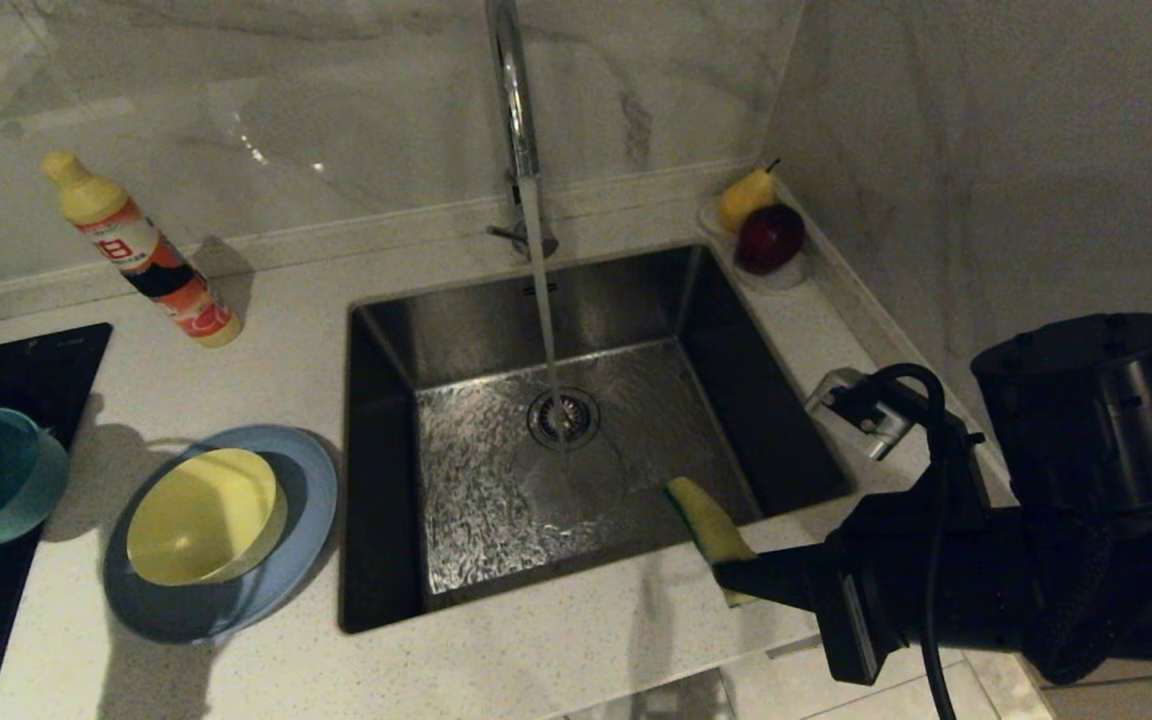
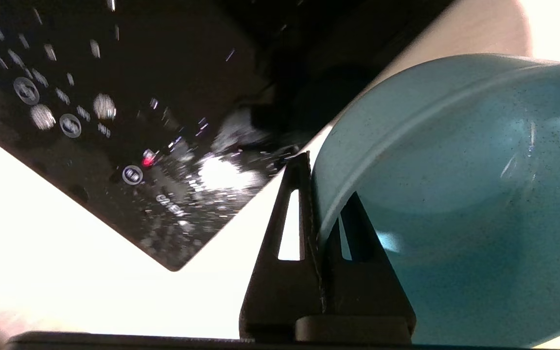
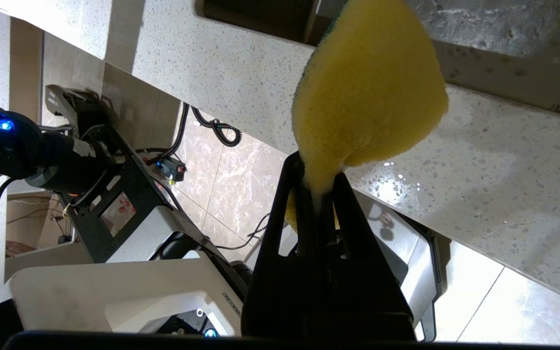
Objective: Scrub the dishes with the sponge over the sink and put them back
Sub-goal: Pick up a bowl and the sponge
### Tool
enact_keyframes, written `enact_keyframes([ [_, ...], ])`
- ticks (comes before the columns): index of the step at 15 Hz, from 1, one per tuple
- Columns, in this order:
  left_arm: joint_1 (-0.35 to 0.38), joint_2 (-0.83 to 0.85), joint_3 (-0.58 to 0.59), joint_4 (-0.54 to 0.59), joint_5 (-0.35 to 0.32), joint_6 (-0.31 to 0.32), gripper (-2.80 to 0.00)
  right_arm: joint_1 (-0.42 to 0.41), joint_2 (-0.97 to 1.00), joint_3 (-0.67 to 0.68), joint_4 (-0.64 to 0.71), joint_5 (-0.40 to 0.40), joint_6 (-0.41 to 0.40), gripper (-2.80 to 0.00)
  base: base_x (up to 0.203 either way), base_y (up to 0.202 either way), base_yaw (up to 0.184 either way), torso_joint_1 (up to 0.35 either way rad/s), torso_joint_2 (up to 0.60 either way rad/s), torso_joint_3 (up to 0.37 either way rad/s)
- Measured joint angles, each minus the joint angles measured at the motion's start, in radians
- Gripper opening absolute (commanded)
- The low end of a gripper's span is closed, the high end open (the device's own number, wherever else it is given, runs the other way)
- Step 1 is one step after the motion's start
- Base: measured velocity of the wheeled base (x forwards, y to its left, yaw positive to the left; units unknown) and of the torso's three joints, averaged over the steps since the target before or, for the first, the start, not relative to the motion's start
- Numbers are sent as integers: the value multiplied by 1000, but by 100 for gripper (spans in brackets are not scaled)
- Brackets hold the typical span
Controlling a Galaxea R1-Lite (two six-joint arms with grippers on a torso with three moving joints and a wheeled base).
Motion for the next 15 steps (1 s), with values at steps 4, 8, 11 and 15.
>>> enact_keyframes([
  [4,-38,-93,-194,191,-128,-53,-280,0,0,-2,-1,-2,2,-280,0,0,0,0,0,0],
  [8,-261,-139,-317,347,-177,-117,-280,0,6,-4,-1,-3,7,-280,0,0,0,0,0,0],
  [11,-466,-139,-349,351,-131,-158,-280,-1,13,-5,-2,-6,6,-280,0,0,0,0,0,0],
  [15,-746,-82,-348,275,23,-201,-280,-1,23,-4,-41,-7,8,-280,0,0,0,0,0,0],
])
